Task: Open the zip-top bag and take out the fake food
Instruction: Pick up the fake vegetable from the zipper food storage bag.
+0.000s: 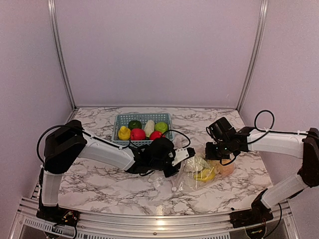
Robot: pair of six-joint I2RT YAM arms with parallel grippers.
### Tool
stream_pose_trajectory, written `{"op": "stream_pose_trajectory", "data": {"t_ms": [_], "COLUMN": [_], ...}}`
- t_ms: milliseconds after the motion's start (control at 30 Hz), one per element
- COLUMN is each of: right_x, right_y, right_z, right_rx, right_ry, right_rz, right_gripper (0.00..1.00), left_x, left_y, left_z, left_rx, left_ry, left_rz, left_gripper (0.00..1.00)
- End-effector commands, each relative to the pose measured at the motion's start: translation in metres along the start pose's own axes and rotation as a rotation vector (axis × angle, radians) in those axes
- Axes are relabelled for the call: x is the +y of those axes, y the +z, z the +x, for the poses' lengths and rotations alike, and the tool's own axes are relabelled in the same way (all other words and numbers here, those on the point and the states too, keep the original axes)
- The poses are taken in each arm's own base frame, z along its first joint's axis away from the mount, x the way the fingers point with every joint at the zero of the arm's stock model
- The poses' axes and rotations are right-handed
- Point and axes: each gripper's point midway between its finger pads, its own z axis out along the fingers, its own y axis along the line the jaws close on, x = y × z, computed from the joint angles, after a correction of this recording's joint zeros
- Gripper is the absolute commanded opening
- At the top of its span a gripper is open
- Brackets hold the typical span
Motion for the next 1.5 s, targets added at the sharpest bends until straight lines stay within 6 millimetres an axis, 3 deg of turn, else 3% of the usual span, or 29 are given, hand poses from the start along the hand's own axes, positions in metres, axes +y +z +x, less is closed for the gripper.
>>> {"op": "stream_pose_trajectory", "data": {"t_ms": [0,200,267,1267,1467], "right_x": [-0.010,-0.015,-0.016,-0.028,-0.016], "right_y": [0.001,0.001,0.000,-0.021,-0.021], "right_z": [-0.001,-0.003,-0.006,-0.035,-0.037], "right_rx": [0.001,-0.014,-0.026,-0.131,-0.142], "right_ry": [-0.001,0.003,0.005,-0.055,-0.103], "right_rz": [0.055,0.082,0.095,0.280,0.300], "right_gripper": [0.00,0.00,0.00,0.00,0.00], "left_x": [0.010,0.012,0.014,0.032,0.031], "left_y": [-0.021,-0.030,-0.032,-0.083,-0.089], "left_z": [-0.029,-0.022,-0.021,-0.007,-0.013], "left_rx": [-0.082,-0.066,-0.061,-0.025,-0.051], "left_ry": [-0.045,-0.061,-0.070,-0.120,-0.150], "left_rz": [-0.014,-0.031,-0.043,-0.154,-0.136], "left_gripper": [0.11,0.07,0.00,0.00,0.00]}}
